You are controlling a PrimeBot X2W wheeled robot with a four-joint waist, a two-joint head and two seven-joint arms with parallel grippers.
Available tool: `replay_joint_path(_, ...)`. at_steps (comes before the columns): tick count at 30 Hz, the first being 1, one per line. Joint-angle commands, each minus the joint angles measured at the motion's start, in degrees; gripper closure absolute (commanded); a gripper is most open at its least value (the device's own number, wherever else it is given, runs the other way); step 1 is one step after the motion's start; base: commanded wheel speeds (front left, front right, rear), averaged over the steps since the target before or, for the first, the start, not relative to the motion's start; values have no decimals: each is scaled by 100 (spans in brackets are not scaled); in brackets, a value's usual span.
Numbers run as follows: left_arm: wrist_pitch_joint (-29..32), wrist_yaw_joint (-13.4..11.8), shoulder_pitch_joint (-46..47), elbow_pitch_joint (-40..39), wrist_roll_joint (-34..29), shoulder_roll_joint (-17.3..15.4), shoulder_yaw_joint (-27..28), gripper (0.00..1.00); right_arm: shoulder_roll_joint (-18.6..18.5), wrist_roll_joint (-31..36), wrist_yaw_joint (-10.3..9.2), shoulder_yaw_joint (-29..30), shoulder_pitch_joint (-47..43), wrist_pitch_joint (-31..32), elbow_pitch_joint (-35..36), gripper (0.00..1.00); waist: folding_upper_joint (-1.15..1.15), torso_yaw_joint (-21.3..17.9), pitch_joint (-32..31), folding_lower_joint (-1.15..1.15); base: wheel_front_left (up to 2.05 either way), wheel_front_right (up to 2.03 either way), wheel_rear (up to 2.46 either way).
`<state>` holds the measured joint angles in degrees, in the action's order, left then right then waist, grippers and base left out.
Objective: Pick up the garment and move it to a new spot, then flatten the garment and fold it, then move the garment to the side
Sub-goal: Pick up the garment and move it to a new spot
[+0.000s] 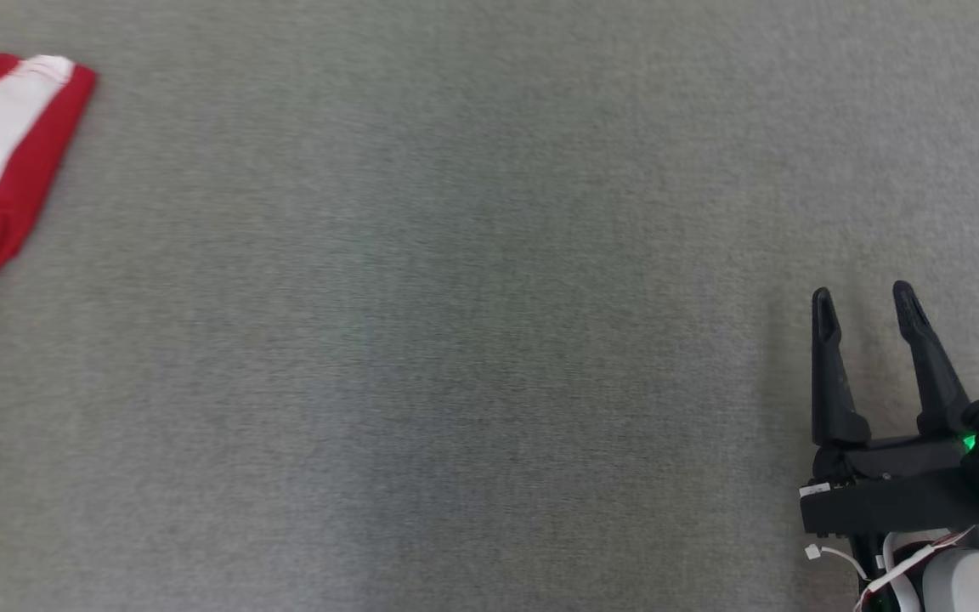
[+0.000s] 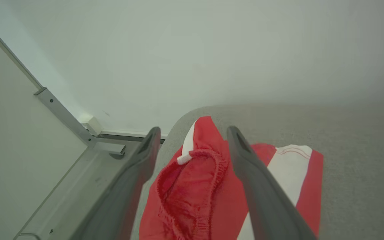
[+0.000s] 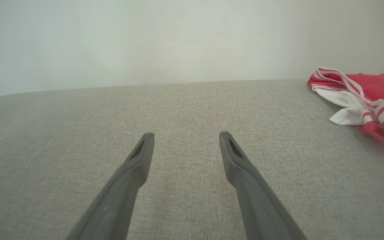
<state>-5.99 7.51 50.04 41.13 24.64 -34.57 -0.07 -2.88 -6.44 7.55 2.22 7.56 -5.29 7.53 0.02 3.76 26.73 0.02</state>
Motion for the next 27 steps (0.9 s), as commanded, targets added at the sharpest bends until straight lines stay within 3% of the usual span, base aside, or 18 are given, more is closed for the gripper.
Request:
replay_joint_path(1, 93, -12, 113, 216, 54, -155, -53, 0, 3, 43, -14, -14, 55, 13, 87, 0, -2, -363, 352, -2, 0, 0, 0)
replay_joint_path(5, 364, -11, 146, 639, 173, -282, -358, 0, 0, 39, -14, 27, 25, 48, 213, 0, -2, -469, 443, -2, 0, 0, 0)
replay_joint_path(18, 1372, -9, 211, 1699, 1039, -198, -1038, 0, 0, 29, -14, 35, 1, 108, 344, 0, -2, -592, 428, -2, 0, 0, 0)
replay_joint_path(19, 1323, -8, 217, 1705, 1034, -212, -1100, 24, 0, 26, -14, 39, -4, 107, 338, 0, -2, -593, 413, -2, 0, 0, 0)
replay_joint_path(20, 1224, -8, 239, 1683, 1018, -244, -1149, 95, 1, 25, -14, 43, -12, 108, 328, 0, -2, -592, 395, -2, 0, 0, 0)
replay_joint_path(21, 1116, -9, 275, 1664, 1022, -268, -1177, 100, 0, 21, -14, 49, -20, 108, 314, 0, -2, -587, 367, -2, 0, 0, 0)
replay_joint_path(27, 392, -9, 558, 1509, 1098, -321, -1295, 100, 0, -14, -14, 48, -35, 80, 213, 0, -2, -512, 148, -2, 0, 0, 0)
